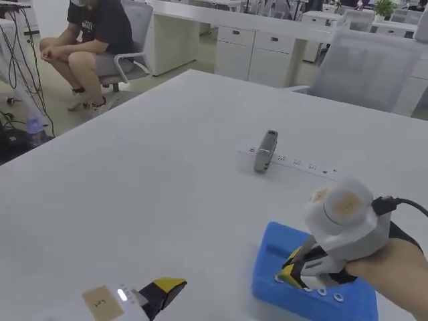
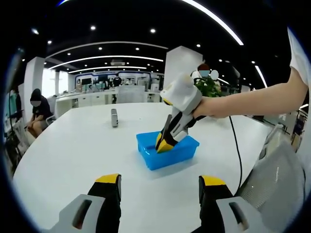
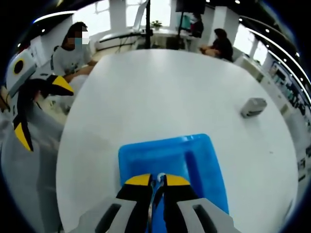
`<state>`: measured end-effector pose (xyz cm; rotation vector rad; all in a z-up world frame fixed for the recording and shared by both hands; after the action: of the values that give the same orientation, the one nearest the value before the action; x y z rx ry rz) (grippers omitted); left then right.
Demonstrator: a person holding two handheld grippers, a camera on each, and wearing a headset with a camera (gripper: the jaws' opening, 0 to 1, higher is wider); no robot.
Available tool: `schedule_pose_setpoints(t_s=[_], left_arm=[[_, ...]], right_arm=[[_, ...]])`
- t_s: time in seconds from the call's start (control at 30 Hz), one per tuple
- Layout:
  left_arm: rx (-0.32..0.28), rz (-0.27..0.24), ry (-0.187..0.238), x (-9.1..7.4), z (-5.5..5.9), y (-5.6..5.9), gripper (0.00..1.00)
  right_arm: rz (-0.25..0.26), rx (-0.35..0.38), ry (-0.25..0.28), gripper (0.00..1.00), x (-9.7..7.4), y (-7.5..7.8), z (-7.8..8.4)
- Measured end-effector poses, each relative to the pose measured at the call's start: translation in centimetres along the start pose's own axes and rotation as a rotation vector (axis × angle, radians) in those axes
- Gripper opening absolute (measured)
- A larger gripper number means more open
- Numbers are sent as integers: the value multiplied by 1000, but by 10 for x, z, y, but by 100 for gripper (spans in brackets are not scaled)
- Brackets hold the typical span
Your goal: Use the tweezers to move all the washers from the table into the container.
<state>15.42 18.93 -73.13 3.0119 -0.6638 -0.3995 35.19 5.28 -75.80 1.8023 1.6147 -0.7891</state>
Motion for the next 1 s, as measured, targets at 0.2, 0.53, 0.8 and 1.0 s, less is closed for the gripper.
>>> schedule_pose_setpoints(t_s=[0.2, 0.53, 0.8, 1.0], left_arm=[[2, 0, 6, 0, -1, 0, 64], [-6, 61, 19, -2, -6, 5, 56], [-85, 216, 18, -4, -25, 16, 32], [18, 389, -6, 6, -50, 35, 18]], right_arm=[[11, -8, 40, 5, -15, -8, -5], [21, -20, 111, 5, -50, -37, -7], [-30, -9, 142, 5, -68, -76, 5], [-86, -104, 143, 5, -71, -105, 15]])
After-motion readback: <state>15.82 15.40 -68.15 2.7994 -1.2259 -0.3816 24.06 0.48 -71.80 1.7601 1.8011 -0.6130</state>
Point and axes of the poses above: the centre of the closed fingertips' face, and the gripper's own axes: x roughly forward along the fingers, y roughly to its right, z roughly out of its underside, the point moved 9 cm from there along -x, roughly backward along the fingers, and after that the axes turned 9 degrees about y, right-handed, at the moved point
